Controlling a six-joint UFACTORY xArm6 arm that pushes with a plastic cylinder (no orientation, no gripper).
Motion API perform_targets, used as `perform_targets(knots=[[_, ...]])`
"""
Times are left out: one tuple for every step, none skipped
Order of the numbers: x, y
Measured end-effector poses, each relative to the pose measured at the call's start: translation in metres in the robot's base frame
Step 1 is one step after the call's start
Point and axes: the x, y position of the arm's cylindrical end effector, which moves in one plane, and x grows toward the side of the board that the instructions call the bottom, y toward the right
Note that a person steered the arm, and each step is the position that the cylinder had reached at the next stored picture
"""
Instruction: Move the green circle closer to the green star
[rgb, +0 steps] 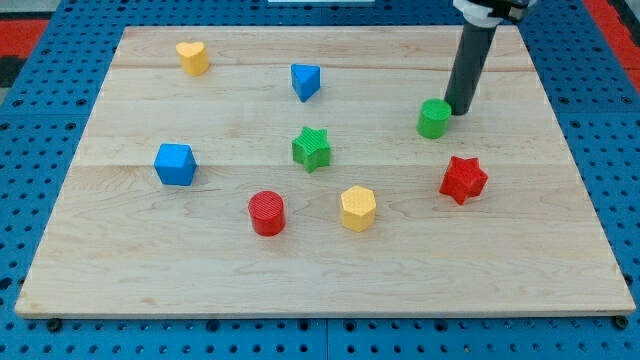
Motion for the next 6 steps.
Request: perform_targets(knots=[[0.015, -0.042], [0.028, -0.077], [0.03, -0.129], [0.034, -0.133], [0.034, -0.116], [0.032, -0.1]])
